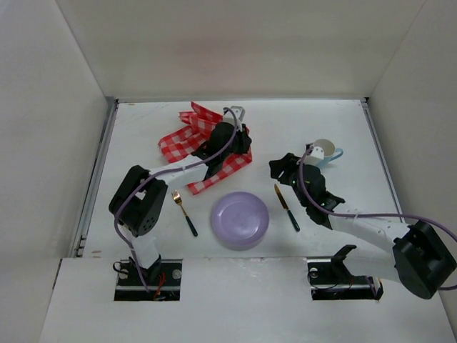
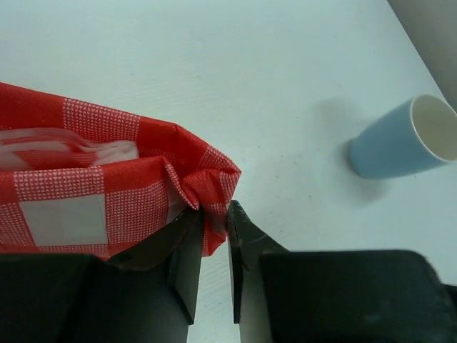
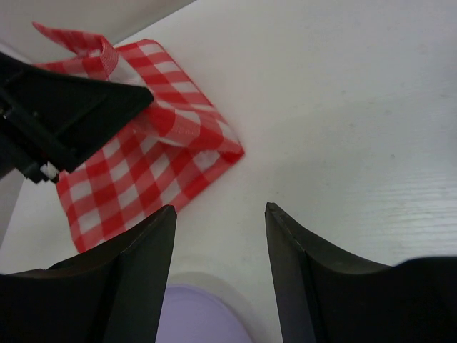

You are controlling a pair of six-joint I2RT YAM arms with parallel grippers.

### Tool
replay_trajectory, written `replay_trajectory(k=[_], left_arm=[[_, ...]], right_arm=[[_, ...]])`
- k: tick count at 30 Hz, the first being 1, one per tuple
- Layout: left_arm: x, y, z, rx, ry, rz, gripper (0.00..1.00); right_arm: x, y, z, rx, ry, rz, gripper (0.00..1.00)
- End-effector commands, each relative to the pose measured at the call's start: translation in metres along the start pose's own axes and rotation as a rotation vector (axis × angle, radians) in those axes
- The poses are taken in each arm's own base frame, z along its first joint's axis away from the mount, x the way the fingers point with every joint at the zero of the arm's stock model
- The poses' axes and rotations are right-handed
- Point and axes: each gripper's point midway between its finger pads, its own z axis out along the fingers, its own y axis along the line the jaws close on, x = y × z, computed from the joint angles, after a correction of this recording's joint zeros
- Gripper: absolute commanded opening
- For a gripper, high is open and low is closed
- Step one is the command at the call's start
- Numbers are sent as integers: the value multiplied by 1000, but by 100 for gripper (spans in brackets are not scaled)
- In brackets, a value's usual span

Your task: Set the dinner table for one person

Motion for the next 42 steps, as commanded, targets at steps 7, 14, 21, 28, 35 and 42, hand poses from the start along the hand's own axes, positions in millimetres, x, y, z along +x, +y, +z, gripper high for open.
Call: replay_trajectory(k=[7,14,21,28,35,42], left_arm=[[-40,-75,24,222,-75,17,26],[-37,-125,34,368,-53,-109,21],[-41,-79,-10,194,-88,-129,45],[-36,78,-127,-335,-277,-294,49],[19,163,-182,-599,-264,-506,49],[55,185,-173,-593,-181,-635,49]], right_arm=[[-33,-34,-5,126,-140,126,58],[-35,-33,-7,122,-143,129,51],[-35,-30,-5,110,-138,117,60],[-10,3,15,-33,-15,27,69],[48,44,37,-126,209,-220,69],[59,71,68,-57,245,-432,80]])
